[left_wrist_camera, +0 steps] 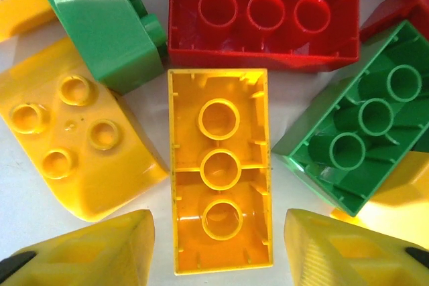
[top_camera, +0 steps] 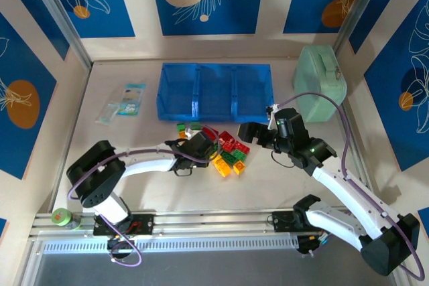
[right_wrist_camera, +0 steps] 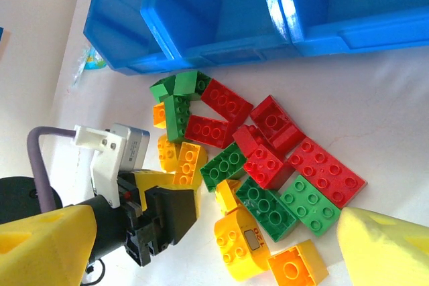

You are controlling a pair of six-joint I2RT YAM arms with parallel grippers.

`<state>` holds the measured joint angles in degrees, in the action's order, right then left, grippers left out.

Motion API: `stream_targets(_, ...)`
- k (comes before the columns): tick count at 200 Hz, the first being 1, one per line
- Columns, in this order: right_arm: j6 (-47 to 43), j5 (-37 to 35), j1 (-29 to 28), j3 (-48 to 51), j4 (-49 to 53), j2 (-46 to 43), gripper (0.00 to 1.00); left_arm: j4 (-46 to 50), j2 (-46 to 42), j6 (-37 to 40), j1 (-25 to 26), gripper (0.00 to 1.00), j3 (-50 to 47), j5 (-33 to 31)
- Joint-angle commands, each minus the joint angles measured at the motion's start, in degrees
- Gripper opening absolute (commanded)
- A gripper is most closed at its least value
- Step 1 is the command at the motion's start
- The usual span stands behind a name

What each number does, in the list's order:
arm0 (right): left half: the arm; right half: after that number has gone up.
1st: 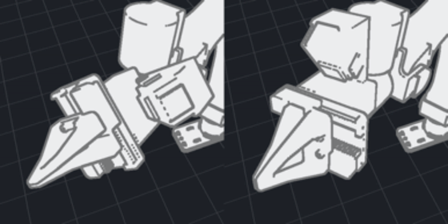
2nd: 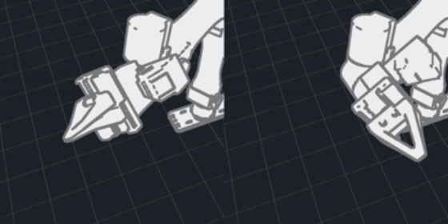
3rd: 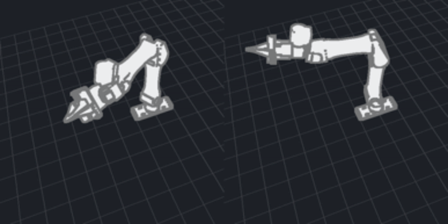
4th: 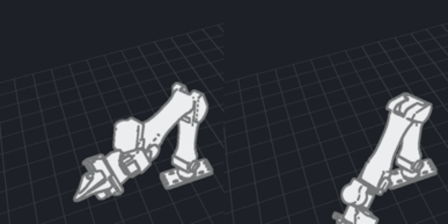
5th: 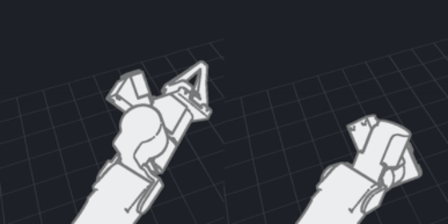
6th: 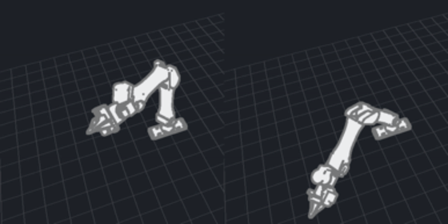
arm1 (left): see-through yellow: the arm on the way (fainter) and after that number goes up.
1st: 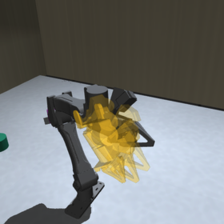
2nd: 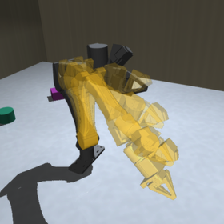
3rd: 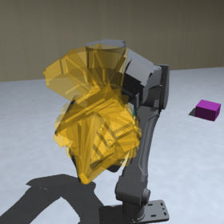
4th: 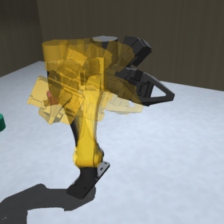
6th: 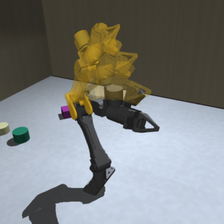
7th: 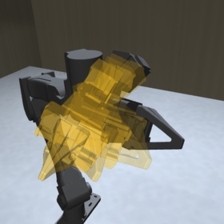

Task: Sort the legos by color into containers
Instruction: Pick up the lego from the center of the table.

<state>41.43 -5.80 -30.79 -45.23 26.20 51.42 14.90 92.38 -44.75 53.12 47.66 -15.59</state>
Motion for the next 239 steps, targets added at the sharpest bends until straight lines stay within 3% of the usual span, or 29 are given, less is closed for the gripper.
stream_targets(1,0.49,-0.35,-0.15,0.80,0.08,-0.64,0.93,0.76,0.63,-1.04,0.59,0.54,0.75,0.18)
stream_targets(63,0.66,-0.17,0.35,1.88,-0.44,-0.81,0.93,1.31,2.91,-0.16,0.49,0.51,3.07,-0.52)
stream_targets(144,1.20,0.13,1.16,3.81,-0.97,-2.51,0.93,3.81,1.10,0.10,0.58,0.31,4.37,-1.98)
stream_targets(239,1.21,1.19,2.18,4.67,-1.16,-3.03,0.93,11.29,-8.30,4.57,-1.52,0.31,9.34,-8.18)
